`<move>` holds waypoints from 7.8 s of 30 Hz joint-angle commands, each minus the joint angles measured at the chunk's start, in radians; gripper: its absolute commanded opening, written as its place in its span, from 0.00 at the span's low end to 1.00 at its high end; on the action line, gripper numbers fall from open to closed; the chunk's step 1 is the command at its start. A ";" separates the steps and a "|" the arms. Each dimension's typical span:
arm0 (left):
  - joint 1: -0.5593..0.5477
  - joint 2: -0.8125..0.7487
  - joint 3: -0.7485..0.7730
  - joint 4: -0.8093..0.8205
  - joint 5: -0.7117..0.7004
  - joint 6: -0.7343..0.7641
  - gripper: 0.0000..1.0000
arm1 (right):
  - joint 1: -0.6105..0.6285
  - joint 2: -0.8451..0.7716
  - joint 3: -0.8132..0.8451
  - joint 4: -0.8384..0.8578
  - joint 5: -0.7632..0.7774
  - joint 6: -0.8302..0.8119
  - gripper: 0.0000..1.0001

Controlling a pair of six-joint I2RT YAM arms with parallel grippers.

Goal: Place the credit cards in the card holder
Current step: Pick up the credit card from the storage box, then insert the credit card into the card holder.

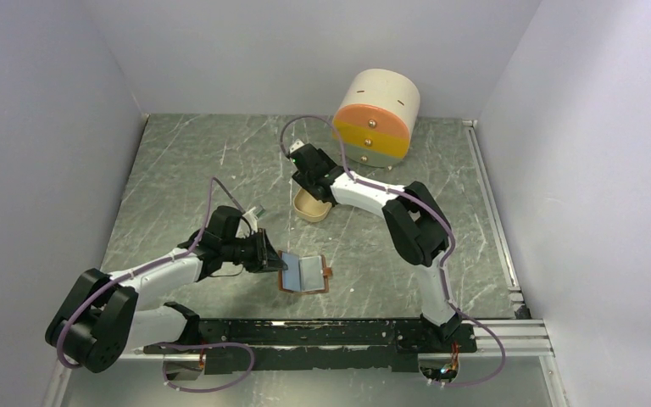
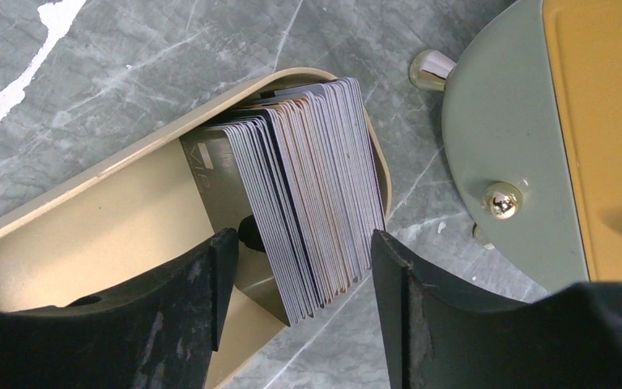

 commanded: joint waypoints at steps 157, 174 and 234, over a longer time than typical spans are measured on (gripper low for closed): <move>0.005 0.072 -0.157 0.188 -0.160 -0.175 0.16 | 0.149 -0.645 -1.256 0.856 -0.697 1.331 0.00; 0.005 0.072 -0.155 0.188 -0.156 -0.175 0.16 | 0.151 -0.693 -1.259 0.773 -0.610 1.326 0.00; 0.004 0.060 -0.193 0.248 -0.115 -0.224 0.17 | 0.164 -0.491 -1.262 1.025 -0.686 1.396 0.22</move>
